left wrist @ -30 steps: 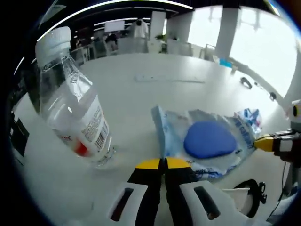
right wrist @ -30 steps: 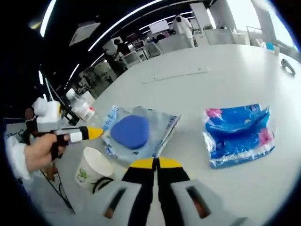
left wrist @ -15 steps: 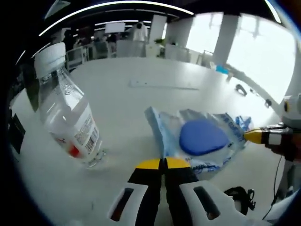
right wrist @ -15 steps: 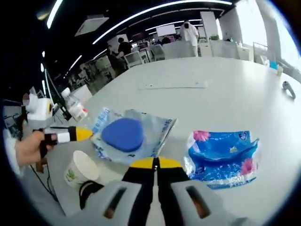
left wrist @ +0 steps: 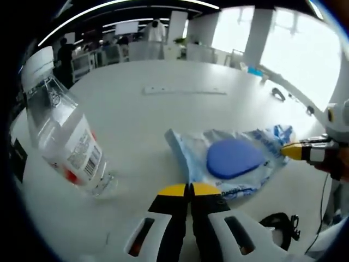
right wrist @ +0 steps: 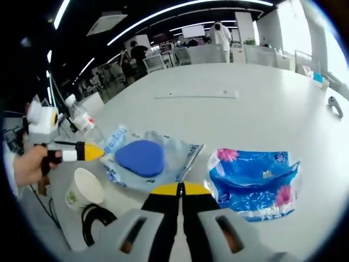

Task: Arrange the tabletop items into an orderly group along one side of the table until the central work area is clear of visible clutter.

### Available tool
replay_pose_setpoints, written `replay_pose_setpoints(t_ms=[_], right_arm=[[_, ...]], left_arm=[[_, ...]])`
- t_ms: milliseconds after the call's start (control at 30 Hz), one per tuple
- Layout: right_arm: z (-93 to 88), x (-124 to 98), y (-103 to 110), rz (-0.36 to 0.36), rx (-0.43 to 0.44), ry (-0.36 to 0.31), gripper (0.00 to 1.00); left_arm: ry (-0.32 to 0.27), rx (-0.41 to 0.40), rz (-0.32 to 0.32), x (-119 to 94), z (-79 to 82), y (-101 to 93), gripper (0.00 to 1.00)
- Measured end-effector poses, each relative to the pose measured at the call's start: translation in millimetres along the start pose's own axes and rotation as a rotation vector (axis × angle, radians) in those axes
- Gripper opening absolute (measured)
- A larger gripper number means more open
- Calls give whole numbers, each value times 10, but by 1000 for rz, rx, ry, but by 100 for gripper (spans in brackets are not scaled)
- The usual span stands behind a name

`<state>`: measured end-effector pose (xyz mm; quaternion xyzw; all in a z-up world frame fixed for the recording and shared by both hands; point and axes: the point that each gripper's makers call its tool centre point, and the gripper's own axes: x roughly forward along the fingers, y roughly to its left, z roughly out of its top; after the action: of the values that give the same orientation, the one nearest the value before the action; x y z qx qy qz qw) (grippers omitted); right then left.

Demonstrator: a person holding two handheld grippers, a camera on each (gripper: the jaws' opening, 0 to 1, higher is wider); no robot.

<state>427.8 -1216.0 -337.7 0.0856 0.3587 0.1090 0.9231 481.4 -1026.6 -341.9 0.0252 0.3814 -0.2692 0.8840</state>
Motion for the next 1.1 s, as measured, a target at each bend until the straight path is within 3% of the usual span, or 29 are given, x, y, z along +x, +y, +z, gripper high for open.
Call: replay_pose_setpoints(t_ms=[233,700,1100], right_arm=[[-121,77,-57,-21,36,51,0],[-277,138,-90,-50,59,103,0],[-302,152,-90,-91,81,103,0]], left_arm=[[61,-8,-3,90,-146,8,0],[50,-69,5,114,-203,71,0],[4,-98,16,112,-211,83,0]])
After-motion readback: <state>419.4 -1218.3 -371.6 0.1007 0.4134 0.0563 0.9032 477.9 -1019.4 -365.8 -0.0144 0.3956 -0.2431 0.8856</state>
